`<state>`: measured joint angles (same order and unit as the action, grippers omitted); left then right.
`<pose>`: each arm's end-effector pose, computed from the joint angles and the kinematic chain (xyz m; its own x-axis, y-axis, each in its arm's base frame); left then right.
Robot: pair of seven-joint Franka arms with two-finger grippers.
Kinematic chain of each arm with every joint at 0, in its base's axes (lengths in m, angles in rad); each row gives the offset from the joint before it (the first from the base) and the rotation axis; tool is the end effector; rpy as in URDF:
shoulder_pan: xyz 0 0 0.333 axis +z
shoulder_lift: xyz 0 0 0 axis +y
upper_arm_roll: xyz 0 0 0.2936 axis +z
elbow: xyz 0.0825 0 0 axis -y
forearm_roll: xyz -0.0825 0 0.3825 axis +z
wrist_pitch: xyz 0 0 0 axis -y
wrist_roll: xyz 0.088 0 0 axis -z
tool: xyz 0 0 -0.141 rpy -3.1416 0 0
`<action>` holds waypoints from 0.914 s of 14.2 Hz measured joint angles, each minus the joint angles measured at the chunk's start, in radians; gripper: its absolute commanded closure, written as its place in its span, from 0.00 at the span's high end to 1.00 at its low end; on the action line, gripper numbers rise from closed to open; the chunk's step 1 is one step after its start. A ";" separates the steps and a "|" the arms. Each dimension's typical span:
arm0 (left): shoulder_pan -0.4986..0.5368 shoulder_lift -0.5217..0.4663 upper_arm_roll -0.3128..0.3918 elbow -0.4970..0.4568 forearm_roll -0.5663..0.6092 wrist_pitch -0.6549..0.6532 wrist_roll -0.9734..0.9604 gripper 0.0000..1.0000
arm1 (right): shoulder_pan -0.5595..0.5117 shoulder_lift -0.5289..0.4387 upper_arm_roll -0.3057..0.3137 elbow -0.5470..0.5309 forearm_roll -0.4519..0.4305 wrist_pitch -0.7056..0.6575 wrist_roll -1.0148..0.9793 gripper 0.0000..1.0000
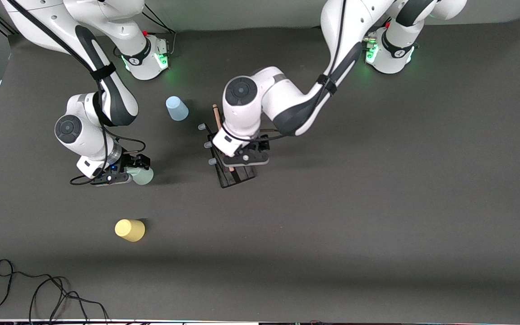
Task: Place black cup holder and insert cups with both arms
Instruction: 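Lift the green cup with the right gripper while the left gripper releases the holder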
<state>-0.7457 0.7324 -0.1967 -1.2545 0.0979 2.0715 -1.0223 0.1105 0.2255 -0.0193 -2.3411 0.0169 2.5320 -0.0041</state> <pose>0.4667 -0.5756 0.2908 0.9955 0.0935 0.0157 0.0914 -0.9903 0.1045 0.5043 0.0459 0.1807 0.9961 0.0816 -0.0345 0.0815 -0.9967 -0.0050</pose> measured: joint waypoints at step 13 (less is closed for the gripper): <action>0.269 -0.195 0.018 0.039 -0.048 -0.376 0.195 1.00 | 0.000 -0.098 -0.003 0.117 0.000 -0.232 0.001 0.00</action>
<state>-0.4769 0.5373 -0.1791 -1.2155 0.0496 1.6951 -0.8277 0.1103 0.1271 -0.0222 -2.2245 0.0174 2.2999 -0.0036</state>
